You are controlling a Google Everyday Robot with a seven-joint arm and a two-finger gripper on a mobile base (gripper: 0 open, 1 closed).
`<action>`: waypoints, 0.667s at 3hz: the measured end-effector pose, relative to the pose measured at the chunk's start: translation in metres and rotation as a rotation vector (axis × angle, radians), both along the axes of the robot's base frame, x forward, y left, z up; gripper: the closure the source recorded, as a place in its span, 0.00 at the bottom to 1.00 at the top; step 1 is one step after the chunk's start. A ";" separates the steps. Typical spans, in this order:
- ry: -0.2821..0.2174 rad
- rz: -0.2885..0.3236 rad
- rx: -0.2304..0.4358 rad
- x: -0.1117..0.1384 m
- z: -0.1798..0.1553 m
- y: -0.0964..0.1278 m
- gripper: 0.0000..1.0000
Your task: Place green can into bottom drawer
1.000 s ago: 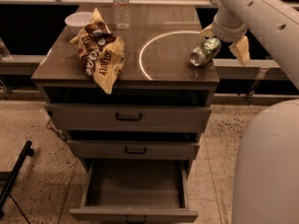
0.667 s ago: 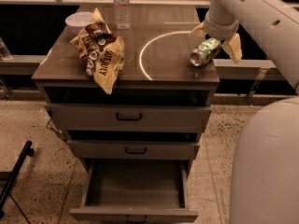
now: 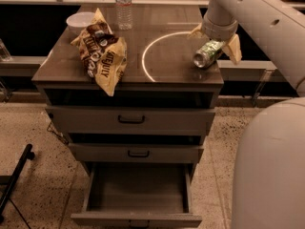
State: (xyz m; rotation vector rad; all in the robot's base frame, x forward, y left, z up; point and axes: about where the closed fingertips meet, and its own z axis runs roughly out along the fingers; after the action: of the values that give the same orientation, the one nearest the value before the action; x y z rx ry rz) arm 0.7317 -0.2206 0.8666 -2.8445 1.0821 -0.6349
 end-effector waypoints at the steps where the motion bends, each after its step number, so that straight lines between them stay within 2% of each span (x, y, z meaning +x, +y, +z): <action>1: 0.004 0.001 0.000 0.001 -0.004 0.000 0.26; 2: 0.007 0.002 -0.001 0.002 -0.007 0.001 0.49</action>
Offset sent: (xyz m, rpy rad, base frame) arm 0.0008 0.0003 -0.0030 -0.0003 0.0029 0.0009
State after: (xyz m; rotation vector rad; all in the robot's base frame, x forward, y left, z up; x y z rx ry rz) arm 0.7333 -0.2200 0.8598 -2.8499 1.0802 -0.6261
